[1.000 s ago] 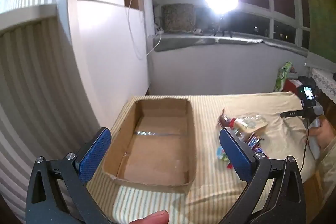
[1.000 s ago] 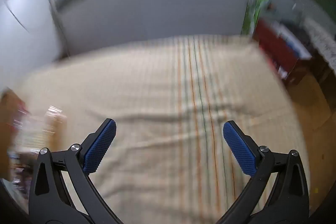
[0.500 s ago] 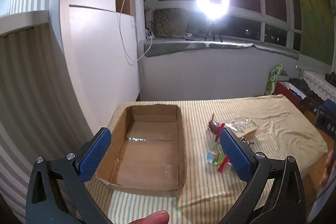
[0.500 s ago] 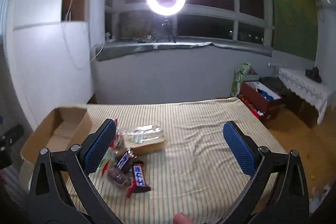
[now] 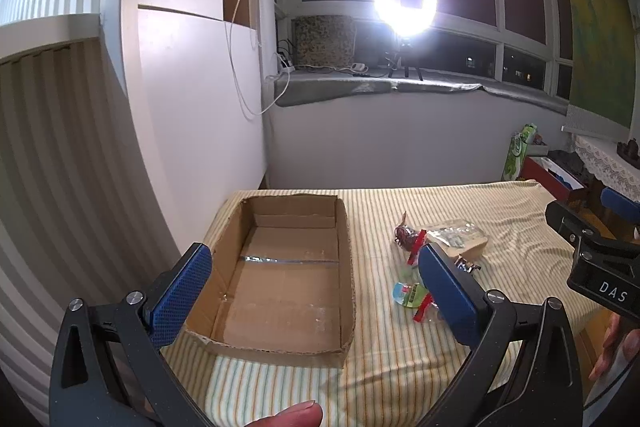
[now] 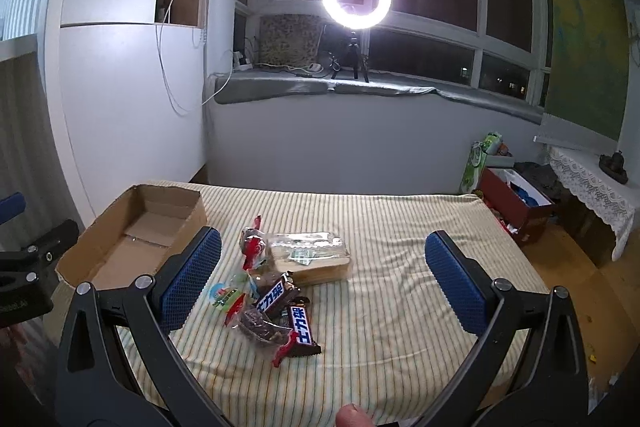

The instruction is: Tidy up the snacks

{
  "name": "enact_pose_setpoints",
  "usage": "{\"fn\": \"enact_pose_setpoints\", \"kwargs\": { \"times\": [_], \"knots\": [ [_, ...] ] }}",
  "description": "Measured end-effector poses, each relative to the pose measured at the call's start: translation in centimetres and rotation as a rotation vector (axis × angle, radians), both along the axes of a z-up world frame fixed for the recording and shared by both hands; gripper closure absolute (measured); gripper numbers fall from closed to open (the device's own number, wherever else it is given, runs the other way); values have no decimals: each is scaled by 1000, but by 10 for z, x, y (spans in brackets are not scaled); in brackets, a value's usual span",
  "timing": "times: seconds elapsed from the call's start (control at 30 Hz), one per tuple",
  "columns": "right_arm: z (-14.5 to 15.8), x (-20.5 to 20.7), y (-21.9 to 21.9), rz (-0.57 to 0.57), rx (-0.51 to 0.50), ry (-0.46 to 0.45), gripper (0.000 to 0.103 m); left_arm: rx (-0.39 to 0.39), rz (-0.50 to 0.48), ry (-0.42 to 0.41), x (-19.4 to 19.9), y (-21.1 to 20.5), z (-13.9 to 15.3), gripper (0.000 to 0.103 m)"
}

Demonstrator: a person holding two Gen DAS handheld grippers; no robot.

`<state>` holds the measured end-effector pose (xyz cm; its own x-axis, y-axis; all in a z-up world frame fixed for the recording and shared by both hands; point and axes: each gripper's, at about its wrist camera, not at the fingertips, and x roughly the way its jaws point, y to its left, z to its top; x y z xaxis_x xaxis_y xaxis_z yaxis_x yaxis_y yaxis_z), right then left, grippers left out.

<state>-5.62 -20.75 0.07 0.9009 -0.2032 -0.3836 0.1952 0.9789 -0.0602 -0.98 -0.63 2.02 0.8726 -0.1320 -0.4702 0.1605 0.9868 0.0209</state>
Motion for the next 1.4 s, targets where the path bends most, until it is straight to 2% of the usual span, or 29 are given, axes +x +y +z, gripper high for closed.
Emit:
{"fn": "enact_pose_setpoints", "kwargs": {
  "times": [1.4],
  "knots": [
    [7, -3, 4, -14, -3, 0, 0, 6, 1, 1, -7, 2, -3, 0]
  ]
}}
